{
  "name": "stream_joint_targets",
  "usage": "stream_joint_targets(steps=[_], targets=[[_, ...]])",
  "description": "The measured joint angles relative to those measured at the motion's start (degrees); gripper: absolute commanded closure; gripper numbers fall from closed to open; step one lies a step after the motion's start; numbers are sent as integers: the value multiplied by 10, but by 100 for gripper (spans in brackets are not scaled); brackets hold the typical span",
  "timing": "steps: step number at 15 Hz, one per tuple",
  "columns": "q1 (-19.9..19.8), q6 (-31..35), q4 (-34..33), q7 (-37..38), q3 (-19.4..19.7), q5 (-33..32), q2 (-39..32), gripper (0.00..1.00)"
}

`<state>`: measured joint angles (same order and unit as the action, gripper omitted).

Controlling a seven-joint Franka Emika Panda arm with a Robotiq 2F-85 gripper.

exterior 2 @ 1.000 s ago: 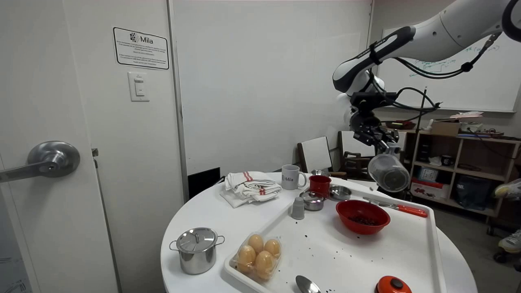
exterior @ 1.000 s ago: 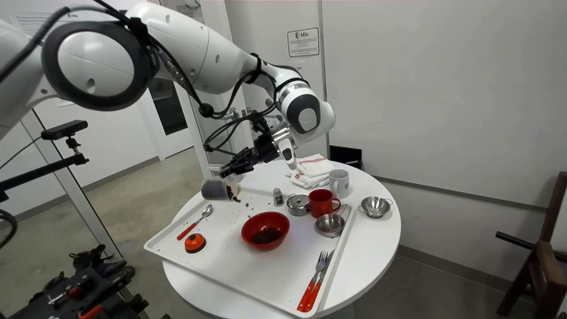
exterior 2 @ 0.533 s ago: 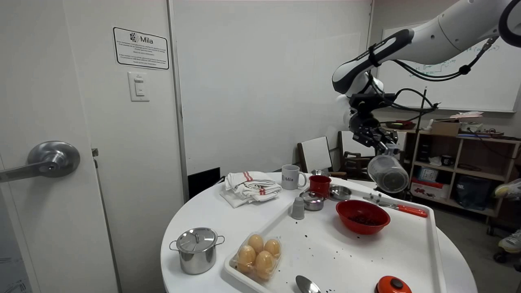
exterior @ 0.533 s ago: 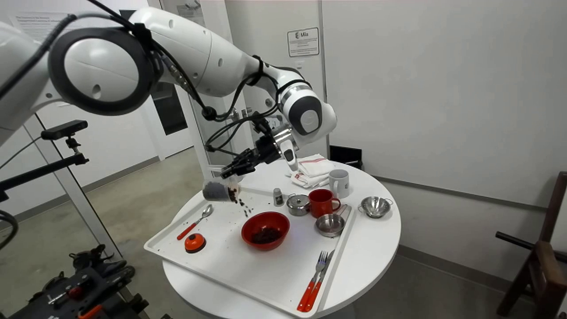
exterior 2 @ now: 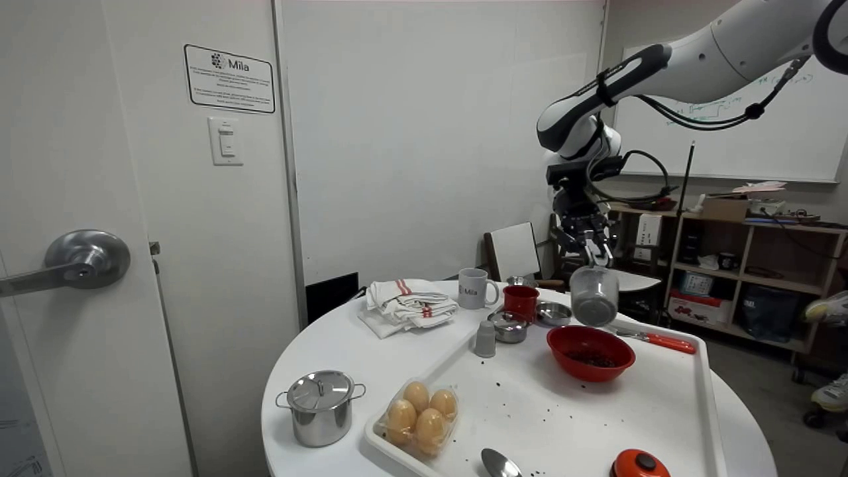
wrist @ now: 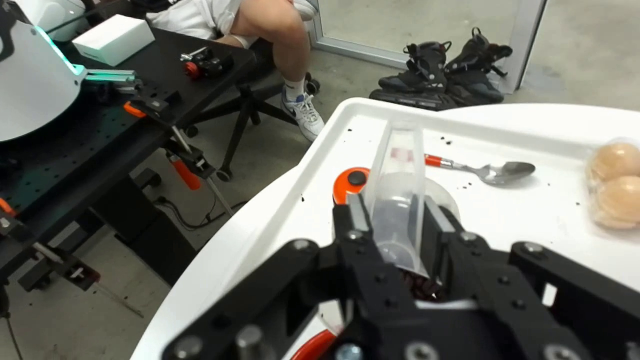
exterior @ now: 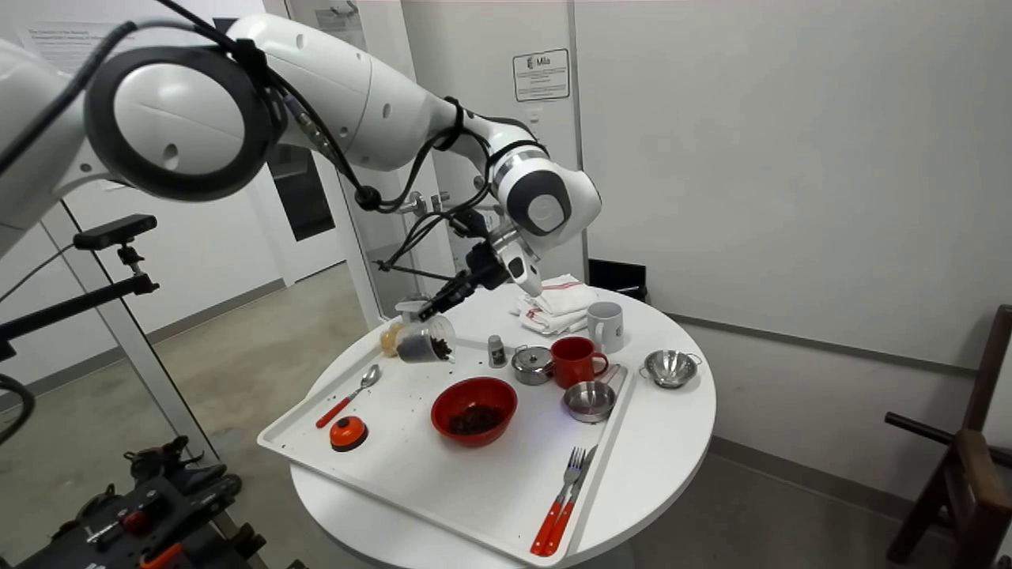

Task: Pour some contents from the clear jar into the orange bowl

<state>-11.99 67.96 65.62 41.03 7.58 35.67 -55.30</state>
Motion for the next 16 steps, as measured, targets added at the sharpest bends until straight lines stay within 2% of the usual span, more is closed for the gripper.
stream_joint_targets(steps=[6, 12, 16], targets=[[53, 65, 21, 111, 2, -35, 28, 89], [133, 145, 79, 242, 4, -129, 105, 89], [197, 235, 127, 342, 1, -191, 144, 89]])
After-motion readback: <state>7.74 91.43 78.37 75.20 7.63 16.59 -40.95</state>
